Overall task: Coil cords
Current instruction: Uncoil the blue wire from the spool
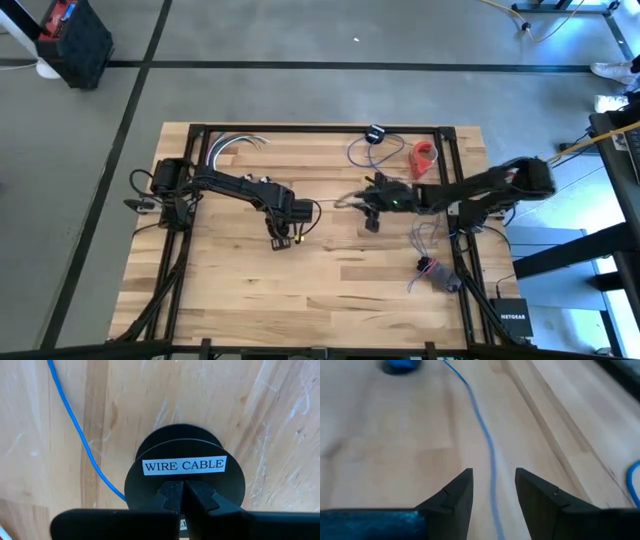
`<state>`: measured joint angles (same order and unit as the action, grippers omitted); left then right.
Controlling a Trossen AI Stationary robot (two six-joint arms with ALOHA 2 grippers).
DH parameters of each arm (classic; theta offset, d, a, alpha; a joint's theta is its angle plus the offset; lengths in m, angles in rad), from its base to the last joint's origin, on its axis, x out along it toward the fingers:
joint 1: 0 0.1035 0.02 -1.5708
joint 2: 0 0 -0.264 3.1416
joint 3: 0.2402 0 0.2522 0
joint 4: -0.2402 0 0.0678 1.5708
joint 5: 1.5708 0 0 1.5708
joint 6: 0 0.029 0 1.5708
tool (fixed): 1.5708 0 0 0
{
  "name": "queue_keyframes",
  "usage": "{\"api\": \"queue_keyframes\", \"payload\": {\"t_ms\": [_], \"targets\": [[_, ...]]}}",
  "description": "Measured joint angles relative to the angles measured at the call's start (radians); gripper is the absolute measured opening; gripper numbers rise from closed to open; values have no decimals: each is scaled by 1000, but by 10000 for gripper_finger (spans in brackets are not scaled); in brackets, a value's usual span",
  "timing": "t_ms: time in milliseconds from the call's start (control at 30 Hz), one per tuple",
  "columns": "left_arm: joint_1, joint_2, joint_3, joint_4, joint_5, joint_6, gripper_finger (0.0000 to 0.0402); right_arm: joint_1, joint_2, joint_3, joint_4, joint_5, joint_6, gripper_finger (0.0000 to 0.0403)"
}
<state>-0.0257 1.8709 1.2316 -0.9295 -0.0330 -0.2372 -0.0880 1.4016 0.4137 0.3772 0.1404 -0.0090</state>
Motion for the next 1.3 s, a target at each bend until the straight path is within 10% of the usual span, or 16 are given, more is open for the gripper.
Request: {"api": "queue_keyframes", "payload": {"t_ms": [600,867,1300], "targets": [[0,0,0,6,-2,8,1,-119,516,416,-82,-168,-88,138],[0,0,1,5,-1,9,1,-130,526,459,-200,-145,-162,10],[-1,0,3,-2,-3,17,1,-10,428,455,-526,146,-229,3]]}}
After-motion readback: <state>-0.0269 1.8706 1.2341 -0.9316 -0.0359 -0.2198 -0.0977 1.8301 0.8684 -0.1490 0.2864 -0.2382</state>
